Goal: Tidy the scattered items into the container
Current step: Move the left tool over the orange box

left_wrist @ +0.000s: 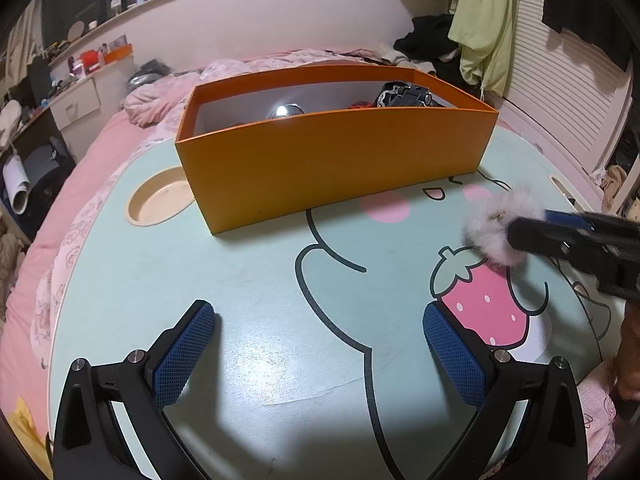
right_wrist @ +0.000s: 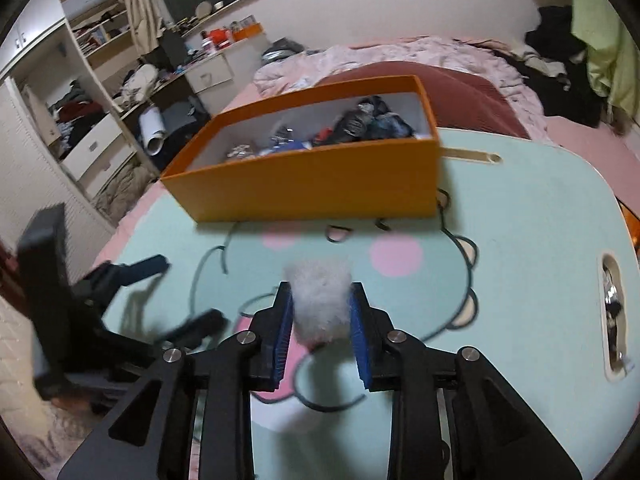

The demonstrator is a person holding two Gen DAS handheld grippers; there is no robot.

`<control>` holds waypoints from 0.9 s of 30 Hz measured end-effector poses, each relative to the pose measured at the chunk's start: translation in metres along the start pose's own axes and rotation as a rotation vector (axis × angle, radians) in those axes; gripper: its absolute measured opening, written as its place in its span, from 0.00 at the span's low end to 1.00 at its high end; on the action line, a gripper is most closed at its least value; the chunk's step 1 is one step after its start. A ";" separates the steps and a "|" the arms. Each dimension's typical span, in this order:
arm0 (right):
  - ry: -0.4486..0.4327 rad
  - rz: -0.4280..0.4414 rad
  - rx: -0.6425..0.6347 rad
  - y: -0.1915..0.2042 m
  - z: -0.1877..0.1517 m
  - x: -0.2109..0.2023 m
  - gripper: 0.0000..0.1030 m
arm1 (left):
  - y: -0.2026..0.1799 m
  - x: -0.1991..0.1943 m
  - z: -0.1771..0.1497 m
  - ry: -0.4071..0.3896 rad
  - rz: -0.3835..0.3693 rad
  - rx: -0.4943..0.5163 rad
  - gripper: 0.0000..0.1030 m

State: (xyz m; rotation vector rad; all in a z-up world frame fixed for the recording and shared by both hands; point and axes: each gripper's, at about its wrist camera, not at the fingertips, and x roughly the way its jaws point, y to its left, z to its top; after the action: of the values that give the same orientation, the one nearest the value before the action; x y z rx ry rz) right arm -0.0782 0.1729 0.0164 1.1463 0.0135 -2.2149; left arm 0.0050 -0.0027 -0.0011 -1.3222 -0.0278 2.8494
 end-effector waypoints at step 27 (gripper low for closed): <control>-0.128 -0.224 -0.164 0.001 -0.067 -0.011 0.86 | 0.003 -0.008 0.008 -0.008 0.001 0.008 1.00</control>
State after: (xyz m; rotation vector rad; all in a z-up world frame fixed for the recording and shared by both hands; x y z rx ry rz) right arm -0.0239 0.1968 -0.0171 0.9505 0.2779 -2.4288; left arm 0.0044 -0.0055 0.0100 -1.3096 -0.0155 2.8525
